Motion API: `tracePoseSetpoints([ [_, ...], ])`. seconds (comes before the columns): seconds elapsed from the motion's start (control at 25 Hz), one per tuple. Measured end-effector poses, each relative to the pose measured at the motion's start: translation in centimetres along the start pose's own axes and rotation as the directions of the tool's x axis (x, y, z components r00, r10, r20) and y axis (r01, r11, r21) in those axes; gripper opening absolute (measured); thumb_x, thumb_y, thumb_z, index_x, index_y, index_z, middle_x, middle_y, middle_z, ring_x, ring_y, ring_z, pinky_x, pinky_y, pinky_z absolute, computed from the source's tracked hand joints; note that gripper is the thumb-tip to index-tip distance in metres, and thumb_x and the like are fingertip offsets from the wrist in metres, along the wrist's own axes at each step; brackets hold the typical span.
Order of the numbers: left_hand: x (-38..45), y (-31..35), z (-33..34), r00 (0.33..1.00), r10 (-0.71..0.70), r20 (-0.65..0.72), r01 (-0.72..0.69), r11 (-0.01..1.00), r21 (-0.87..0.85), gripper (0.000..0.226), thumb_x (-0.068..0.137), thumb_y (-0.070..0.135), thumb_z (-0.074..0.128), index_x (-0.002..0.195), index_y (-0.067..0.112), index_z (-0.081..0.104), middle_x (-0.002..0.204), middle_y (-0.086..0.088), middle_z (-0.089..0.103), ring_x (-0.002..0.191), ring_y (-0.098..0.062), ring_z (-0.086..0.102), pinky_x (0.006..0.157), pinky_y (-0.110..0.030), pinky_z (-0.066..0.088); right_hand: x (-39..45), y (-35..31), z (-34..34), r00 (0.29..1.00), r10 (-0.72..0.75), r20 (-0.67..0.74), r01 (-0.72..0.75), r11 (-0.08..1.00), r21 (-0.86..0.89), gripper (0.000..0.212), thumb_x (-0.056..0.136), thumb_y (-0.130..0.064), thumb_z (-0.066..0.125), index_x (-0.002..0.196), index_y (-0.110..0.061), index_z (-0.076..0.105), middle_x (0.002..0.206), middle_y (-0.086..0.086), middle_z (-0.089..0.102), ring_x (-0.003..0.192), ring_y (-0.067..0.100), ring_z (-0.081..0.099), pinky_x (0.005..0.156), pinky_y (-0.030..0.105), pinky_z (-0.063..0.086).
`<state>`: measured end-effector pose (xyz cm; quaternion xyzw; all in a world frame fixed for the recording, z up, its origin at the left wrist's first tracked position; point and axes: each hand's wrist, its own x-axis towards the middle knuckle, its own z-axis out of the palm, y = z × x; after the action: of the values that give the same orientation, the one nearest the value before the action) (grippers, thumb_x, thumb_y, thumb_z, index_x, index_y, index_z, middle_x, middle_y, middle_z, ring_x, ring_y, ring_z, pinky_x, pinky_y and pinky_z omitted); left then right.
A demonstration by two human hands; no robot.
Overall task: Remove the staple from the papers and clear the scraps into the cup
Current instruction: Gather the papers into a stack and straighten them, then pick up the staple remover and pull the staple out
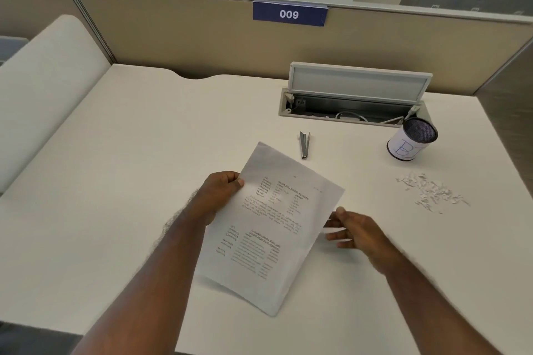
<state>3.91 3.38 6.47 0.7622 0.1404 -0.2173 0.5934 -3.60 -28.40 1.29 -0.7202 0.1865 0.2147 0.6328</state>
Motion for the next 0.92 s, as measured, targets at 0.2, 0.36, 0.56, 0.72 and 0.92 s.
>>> tracePoseSetpoints([
  [0.2,-0.1,0.3,-0.9,0.996,0.024,-0.091,-0.014,0.995,0.103,0.023,0.097,0.015,0.053,0.090,0.005,0.072,0.089,-0.020,0.075,0.074,-0.029,0.069,0.075,-0.049,0.058,6.2,-3.1,-2.0,0.939,-0.188,-0.288,0.087,0.940,-0.330,0.021,0.092,-0.027,0.060,0.107,-0.016,0.070,0.102,-0.004,0.072,0.091,0.020,0.067,0.081,0.032,0.047],
  [0.36,0.0,-0.1,-1.1,0.994,0.016,-0.111,0.005,0.983,0.183,0.025,0.097,0.015,0.053,0.083,0.009,0.072,0.083,-0.016,0.076,0.070,-0.029,0.070,0.073,-0.047,0.059,10.7,-6.0,-0.2,0.925,-0.317,-0.211,0.054,0.656,-0.752,0.033,0.089,-0.030,0.058,0.122,-0.027,0.060,0.130,0.005,0.054,0.117,0.026,0.054,0.098,0.038,0.046],
  [0.56,-0.1,-1.2,-1.3,0.993,-0.021,-0.114,0.046,0.974,0.220,0.026,0.097,0.018,0.053,0.081,0.011,0.072,0.077,-0.011,0.076,0.071,-0.030,0.073,0.070,-0.045,0.060,14.6,-9.4,3.3,0.938,-0.331,-0.105,0.093,0.530,-0.843,0.042,0.090,-0.026,0.053,0.132,-0.029,0.051,0.143,0.001,0.042,0.128,0.027,0.044,0.101,0.045,0.044],
  [0.72,-0.3,-1.6,-1.5,0.991,-0.041,-0.125,0.068,0.974,0.215,0.026,0.098,0.018,0.052,0.081,0.012,0.072,0.074,-0.008,0.076,0.067,-0.027,0.072,0.067,-0.040,0.059,16.7,-10.2,4.9,0.943,-0.314,-0.107,0.073,0.512,-0.856,0.039,0.090,-0.028,0.059,0.129,-0.024,0.056,0.137,0.009,0.045,0.122,0.032,0.050,0.098,0.041,0.044],
  [0.92,-0.6,-1.6,-1.8,0.991,-0.048,-0.126,0.070,0.981,0.182,0.024,0.098,0.017,0.052,0.084,0.011,0.071,0.077,-0.010,0.076,0.067,-0.026,0.071,0.067,-0.040,0.058,17.9,-10.2,6.2,0.901,-0.384,-0.199,0.009,0.476,-0.879,0.032,0.094,-0.022,0.056,0.125,-0.014,0.055,0.122,0.014,0.055,0.113,0.034,0.056,0.089,0.039,0.047],
])
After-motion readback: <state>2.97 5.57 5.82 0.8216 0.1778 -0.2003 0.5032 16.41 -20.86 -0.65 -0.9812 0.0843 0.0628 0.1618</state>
